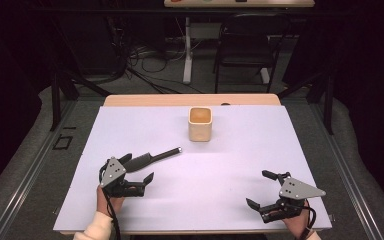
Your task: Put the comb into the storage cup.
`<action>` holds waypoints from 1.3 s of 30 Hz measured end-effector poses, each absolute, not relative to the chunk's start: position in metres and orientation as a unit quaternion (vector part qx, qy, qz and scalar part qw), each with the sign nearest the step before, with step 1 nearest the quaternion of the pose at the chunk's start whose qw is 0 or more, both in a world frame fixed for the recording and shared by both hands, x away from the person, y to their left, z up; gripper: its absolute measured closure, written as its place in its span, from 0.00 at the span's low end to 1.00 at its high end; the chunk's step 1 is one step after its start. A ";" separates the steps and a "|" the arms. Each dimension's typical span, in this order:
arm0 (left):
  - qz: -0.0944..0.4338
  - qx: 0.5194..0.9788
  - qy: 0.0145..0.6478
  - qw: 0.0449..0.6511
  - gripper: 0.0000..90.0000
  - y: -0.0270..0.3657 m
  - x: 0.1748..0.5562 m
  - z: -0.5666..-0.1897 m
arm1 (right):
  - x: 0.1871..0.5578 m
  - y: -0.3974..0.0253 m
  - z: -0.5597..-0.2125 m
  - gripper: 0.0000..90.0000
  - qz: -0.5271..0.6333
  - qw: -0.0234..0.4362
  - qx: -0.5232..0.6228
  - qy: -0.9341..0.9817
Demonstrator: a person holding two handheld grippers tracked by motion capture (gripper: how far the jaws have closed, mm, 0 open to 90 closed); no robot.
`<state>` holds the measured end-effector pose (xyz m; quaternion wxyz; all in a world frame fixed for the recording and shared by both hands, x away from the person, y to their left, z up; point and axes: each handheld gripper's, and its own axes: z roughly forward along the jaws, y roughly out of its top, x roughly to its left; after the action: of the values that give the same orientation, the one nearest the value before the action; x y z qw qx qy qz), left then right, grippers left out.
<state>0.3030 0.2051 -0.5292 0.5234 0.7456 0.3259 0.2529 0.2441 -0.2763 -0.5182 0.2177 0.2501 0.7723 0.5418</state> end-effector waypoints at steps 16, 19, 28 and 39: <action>0.248 0.761 0.339 0.494 0.00 0.180 0.335 -0.527 | 0.245 -0.276 -0.518 0.00 0.541 0.219 0.250 0.773; 0.241 0.767 0.344 0.486 0.00 0.176 0.341 -0.528 | 0.244 -0.276 -0.518 0.00 0.541 0.217 0.252 0.773; 0.232 0.767 0.368 0.472 0.00 0.168 0.355 -0.527 | 0.245 -0.275 -0.518 0.00 0.540 0.219 0.251 0.773; 0.228 0.768 0.386 0.458 0.05 0.159 0.372 -0.529 | 0.245 -0.275 -0.518 0.00 0.539 0.218 0.251 0.774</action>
<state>0.3721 0.1589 -0.5286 0.4578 0.7676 0.3862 0.2281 0.2447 -0.2754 -0.5184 0.2180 0.2508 0.7742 0.5387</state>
